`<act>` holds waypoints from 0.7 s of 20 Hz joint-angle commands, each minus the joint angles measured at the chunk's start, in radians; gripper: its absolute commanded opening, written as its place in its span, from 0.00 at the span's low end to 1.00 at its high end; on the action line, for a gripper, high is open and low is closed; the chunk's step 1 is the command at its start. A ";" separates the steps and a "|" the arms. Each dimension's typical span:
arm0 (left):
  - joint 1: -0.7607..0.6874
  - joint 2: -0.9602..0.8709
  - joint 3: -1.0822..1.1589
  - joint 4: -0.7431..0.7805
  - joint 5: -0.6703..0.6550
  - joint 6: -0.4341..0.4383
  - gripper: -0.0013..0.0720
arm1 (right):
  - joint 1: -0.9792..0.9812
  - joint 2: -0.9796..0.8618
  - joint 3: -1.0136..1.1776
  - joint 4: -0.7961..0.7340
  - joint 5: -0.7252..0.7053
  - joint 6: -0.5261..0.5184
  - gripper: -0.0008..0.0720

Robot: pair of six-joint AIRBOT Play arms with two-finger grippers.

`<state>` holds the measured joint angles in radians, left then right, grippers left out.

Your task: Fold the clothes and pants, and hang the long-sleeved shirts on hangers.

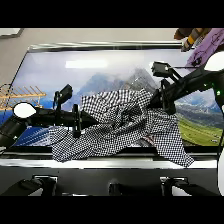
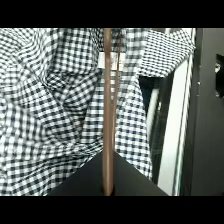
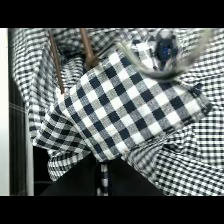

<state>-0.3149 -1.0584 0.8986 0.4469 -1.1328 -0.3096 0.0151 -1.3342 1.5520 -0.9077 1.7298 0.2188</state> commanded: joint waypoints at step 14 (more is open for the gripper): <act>0.093 0.002 0.005 -0.002 0.086 -0.338 0.87 | 0.000 0.074 0.000 0.006 0.074 0.043 0.04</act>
<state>-0.2668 -1.0576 0.9009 0.4423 -1.0771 -0.5079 0.0151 -1.2816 1.5520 -0.8967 1.7996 0.2630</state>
